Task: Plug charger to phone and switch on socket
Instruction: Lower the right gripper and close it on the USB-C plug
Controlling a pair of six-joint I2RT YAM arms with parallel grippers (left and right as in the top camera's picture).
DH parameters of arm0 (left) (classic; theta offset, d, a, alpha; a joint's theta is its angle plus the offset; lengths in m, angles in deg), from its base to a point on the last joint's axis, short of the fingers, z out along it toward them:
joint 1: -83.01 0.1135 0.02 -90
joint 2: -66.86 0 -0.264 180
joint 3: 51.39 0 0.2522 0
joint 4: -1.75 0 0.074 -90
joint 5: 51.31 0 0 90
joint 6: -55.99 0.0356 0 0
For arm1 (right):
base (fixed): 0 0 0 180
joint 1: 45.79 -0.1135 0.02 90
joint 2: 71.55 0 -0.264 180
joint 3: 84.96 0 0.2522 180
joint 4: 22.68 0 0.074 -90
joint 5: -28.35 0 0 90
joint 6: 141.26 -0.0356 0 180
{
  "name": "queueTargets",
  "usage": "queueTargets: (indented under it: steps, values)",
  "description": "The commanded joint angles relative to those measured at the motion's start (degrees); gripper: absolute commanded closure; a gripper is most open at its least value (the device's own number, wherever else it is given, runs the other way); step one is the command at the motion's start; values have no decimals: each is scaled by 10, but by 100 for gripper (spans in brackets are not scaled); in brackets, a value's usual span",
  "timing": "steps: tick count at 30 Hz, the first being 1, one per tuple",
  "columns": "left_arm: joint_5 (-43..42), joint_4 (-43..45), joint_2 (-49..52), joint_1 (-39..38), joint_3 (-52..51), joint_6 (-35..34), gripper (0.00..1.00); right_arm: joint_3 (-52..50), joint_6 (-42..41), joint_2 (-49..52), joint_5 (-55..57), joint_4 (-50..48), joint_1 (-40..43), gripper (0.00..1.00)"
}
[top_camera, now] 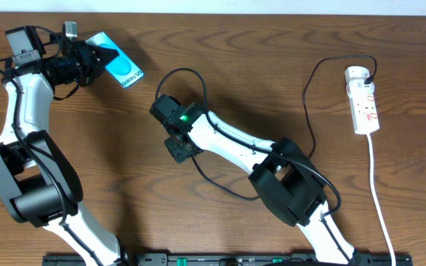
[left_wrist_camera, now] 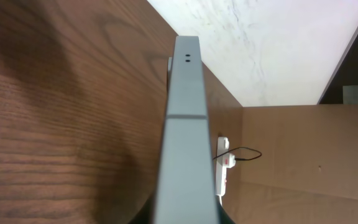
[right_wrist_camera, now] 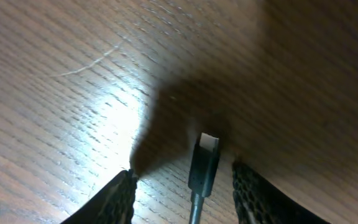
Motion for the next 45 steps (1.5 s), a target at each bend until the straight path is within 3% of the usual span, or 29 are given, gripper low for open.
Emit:
queueTargets:
  steps: [1,6,19,24,28,30,38,45]
  values:
    - [-10,2,-14,1,7,10,93,-1,-16,19,2,7,-5,55]
    - [-10,2,-14,1,7,10,93,-1,-16,19,2,7,-5,64]
    - [-10,2,-14,1,7,10,93,-1,-24,19,5,7,-5,99]
    - [-10,2,-14,1,7,9,93,-1,-24,19,6,7,-5,98]
    - [-10,2,-14,1,7,10,93,-1,-24,19,6,6,-5,71]
    - [-10,2,-14,1,7,9,93,-1,-24,19,7,6,-5,64]
    - [-10,2,-14,1,7,9,94,-1,-24,19,13,8,-5,71]
    - [-9,2,-14,1,7,9,93,-1,-24,19,13,19,-5,83]
